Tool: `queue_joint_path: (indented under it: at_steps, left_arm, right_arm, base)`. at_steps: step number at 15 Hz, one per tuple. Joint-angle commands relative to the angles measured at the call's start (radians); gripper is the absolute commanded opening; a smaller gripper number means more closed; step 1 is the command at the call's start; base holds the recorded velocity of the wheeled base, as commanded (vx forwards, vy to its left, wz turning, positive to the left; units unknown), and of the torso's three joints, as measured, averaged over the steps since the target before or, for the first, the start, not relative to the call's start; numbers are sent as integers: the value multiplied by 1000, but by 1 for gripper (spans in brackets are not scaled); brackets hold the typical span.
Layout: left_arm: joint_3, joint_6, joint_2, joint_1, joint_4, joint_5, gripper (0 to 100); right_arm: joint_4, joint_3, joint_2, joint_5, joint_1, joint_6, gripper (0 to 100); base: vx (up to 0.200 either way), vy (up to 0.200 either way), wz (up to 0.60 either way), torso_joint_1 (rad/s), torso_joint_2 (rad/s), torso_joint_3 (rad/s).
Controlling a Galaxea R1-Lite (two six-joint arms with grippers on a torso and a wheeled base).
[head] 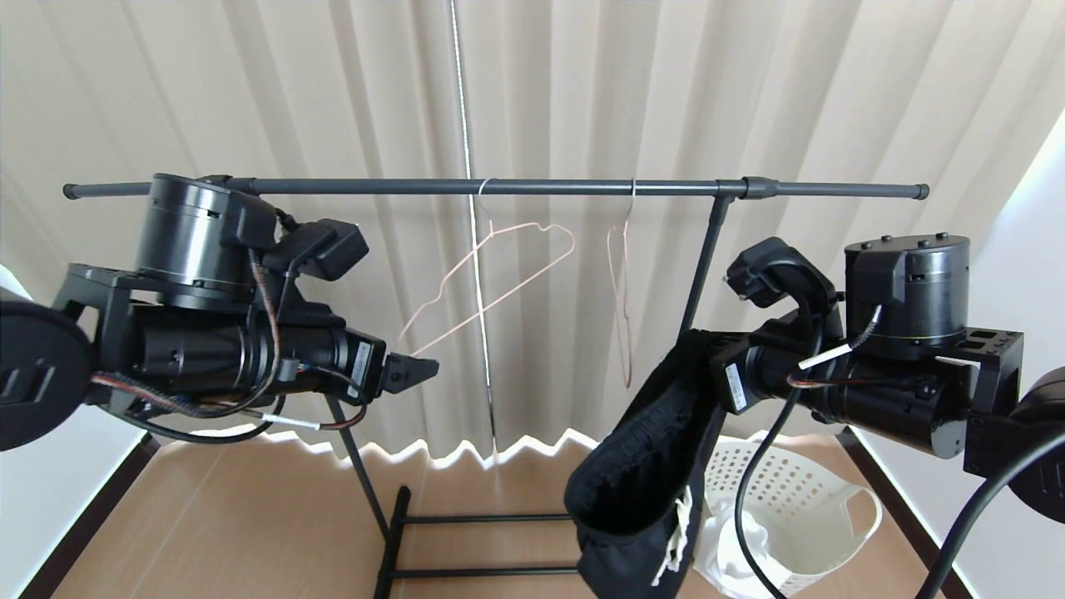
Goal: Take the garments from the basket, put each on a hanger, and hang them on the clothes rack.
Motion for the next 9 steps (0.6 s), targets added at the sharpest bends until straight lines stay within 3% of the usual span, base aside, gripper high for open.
queue_joint_path:
  at_steps: [1, 9]
  left_arm:
    - [-87, 29, 162, 27, -50, 38, 100]
    - [-354, 57, 423, 61, -114, 51, 100]
  right_arm:
    - [-7, 29, -35, 2, -17, -33, 0]
    - [-9, 53, -70, 3, -19, -78, 0]
  base:
    - [0, 0, 0, 0, 0, 0]
    - [0, 0, 0, 0, 0, 0]
